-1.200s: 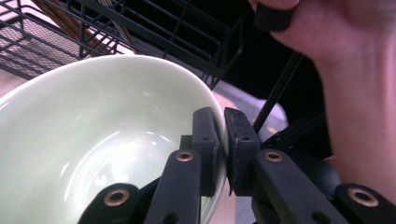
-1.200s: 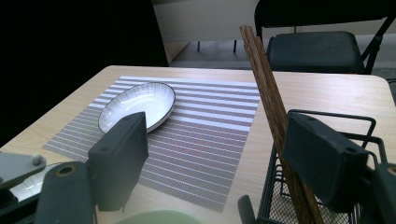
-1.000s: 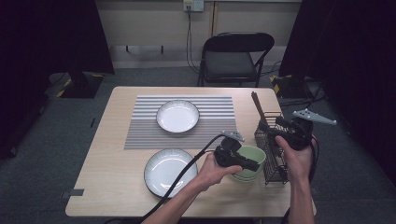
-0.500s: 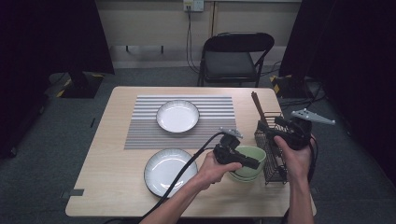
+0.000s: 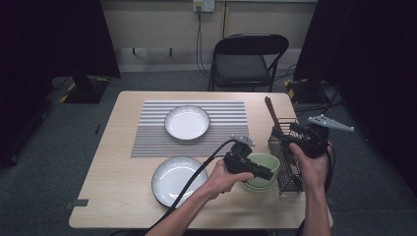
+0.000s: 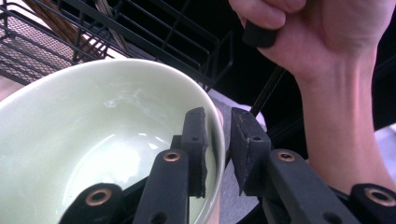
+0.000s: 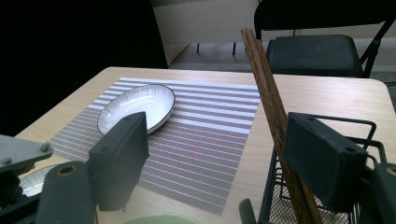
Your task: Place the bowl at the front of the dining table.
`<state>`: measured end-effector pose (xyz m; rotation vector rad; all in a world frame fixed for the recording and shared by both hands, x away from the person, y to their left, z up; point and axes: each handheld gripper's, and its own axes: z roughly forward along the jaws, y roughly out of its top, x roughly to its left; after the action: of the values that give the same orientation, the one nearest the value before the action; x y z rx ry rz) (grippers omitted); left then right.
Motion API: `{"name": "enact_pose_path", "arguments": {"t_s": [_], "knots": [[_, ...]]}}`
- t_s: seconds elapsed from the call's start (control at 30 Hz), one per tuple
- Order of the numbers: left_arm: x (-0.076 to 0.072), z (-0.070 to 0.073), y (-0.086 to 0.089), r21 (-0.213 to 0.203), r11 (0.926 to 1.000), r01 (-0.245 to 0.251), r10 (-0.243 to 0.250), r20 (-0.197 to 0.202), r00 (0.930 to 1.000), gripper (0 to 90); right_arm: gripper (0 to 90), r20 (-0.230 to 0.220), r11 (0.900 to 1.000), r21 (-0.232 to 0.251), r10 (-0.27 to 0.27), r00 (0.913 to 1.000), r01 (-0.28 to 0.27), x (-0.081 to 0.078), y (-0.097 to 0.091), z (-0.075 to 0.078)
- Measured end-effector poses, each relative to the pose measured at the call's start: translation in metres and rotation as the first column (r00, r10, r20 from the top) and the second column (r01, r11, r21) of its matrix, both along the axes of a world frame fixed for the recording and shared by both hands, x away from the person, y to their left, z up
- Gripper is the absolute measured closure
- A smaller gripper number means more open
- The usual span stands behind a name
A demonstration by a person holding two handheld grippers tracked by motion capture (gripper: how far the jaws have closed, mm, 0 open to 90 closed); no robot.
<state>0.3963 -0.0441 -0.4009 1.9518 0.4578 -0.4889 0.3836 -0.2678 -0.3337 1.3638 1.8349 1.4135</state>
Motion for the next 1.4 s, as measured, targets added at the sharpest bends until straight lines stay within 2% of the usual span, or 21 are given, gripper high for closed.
{"name": "enact_pose_path", "arguments": {"t_s": [0.03,0.17,0.2,0.27,0.3,0.33,0.43,0.57,0.6,0.67,0.7,0.73,0.8,0.87,0.93,1.0,1.03,1.17,1.2,1.23,1.4], "knots": [[-0.001,0.001,0.0,0.019,0.9995,-0.025,0.024,0.02,0.9995,70.8,22.2,0.001,1.0,-0.001,0.001,1.0,-0.001,0.0,0.0,0.0],[-0.002,0.003,0.0,0.037,0.9991,-0.019,0.017,0.047,0.9988,65.0,22.2,0.004,1.0,-0.002,0.005,1.0,-0.005,0.0,0.001,0.0],[-0.004,0.005,-0.002,0.072,0.9973,-0.014,0.008,0.08,0.9967,64.3,22.2,0.003,1.0,-0.002,0.005,1.0,-0.005,0.0,0.001,0.0],[-0.005,0.005,-0.003,0.088,0.9961,-0.011,0.002,0.095,0.9955,63.8,22.2,0.001,1.0,-0.001,0.006,1.0,-0.006,0.0,0.001,0.0],[-0.008,0.007,-0.005,0.131,0.9914,-0.011,-0.007,0.139,0.9903,62.6,22.1,0.0,1.0,-0.001,0.004,1.0,-0.004,0.001,0.001,0.0],[-0.008,0.007,-0.005,0.131,0.9914,-0.011,-0.007,0.139,0.9903,62.7,22.1,0.0,1.0,-0.001,0.004,1.0,-0.004,0.001,0.001,0.0],[-0.014,0.009,-0.011,0.214,0.9769,0.003,-0.047,0.2,0.9787,62.5,22.1,0.002,1.0,-0.001,0.002,1.0,-0.002,0.0,0.0,0.0],[-0.014,0.007,-0.014,0.236,0.9717,0.006,-0.056,0.209,0.9763,63.1,22.1,0.005,1.0,0.002,-0.007,1.0,0.007,0.0,-0.002,0.001],[-0.015,0.007,-0.016,0.278,0.9607,-0.007,-0.062,0.238,0.9692,63.1,22.1,0.007,1.0,0.003,-0.006,1.0,0.006,0.0,-0.003,0.001],[-0.015,0.006,-0.017,0.276,0.9612,-0.004,-0.064,0.236,0.9695,63.1,22.0,0.007,1.0,0.003,-0.008,0.9999,0.008,0.0,-0.003,0.001],[-0.015,0.006,-0.02,0.306,0.9521,0.009,-0.091,0.256,0.9624,63.1,22.0,0.006,0.9999,0.006,-0.009,0.9999,0.009,-0.001,-0.004,0.001],[-0.015,0.006,-0.02,0.306,0.9521,0.009,-0.091,0.256,0.9624,63.1,22.0,0.006,0.9999,0.006,-0.011,0.9999,0.011,-0.001,-0.004,0.001],[-0.018,0.009,-0.024,0.341,0.94,0.011,-0.115,0.287,0.9511,63.3,21.9,0.007,0.9999,0.008,-0.01,0.9999,0.01,-0.001,-0.005,0.001],[-0.019,0.009,-0.027,0.351,0.9363,0.022,-0.128,0.283,0.9506,65.2,21.9,0.008,0.9999,0.008,-0.012,0.9999,0.012,0.0,-0.005,0.001],[-0.02,0.009,-0.029,0.372,0.9279,0.019,-0.139,0.299,0.9439,66.2,21.9,0.007,0.9999,0.009,-0.013,0.9999,0.013,-0.001,-0.006,0.001],[-0.021,0.008,-0.031,0.369,0.9292,0.017,-0.134,0.293,0.9465,68.1,21.9,0.007,0.9998,0.01,-0.016,0.9998,0.016,-0.001,-0.006,0.002],[-0.021,0.008,-0.032,0.376,0.9265,0.016,-0.137,0.299,0.9444,69.8,21.9,0.011,0.9998,0.009,-0.015,0.9998,0.015,-0.001,-0.006,0.002],[-0.021,0.007,-0.033,0.367,0.93,0.02,-0.134,0.288,0.9481,75.5,21.8,0.01,0.9997,0.012,-0.019,0.9998,0.019,-0.002,-0.008,0.002],[-0.021,0.007,-0.033,0.373,0.9274,0.032,-0.151,0.295,0.9435,78.4,21.8,0.011,0.9997,0.012,-0.019,0.9998,0.019,-0.002,-0.008,0.002],[-0.022,0.007,-0.034,0.365,0.9306,0.03,-0.144,0.292,0.9455,79.9,21.8,0.011,0.9997,0.014,-0.02,0.9997,0.02,-0.002,-0.008,0.002],[-0.021,0.007,-0.033,0.359,0.9325,0.036,-0.145,0.28,0.9489,83.5,21.8,0.01,0.9997,0.014,-0.02,0.9997,0.02,-0.001,-0.008,0.002]]}}
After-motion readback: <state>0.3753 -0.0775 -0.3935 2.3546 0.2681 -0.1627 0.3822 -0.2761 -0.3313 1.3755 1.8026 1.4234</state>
